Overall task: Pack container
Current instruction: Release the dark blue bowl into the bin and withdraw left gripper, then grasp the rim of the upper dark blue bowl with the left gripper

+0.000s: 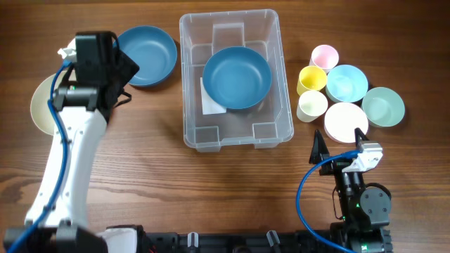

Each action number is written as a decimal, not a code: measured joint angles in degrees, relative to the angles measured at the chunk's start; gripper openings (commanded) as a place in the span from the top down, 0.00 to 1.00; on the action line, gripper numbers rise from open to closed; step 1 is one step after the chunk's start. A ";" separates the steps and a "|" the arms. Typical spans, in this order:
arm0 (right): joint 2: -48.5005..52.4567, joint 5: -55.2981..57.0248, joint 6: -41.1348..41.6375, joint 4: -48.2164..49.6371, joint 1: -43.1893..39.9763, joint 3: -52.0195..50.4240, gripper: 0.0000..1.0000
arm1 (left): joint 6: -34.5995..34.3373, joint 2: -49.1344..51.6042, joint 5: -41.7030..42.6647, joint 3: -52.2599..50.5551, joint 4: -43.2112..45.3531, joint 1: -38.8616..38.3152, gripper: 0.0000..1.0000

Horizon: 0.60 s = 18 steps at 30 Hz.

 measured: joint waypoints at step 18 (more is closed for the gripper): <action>0.00 0.00 0.00 0.00 0.00 0.00 0.00 | -6.21 24.35 22.36 -0.31 12.28 4.83 0.36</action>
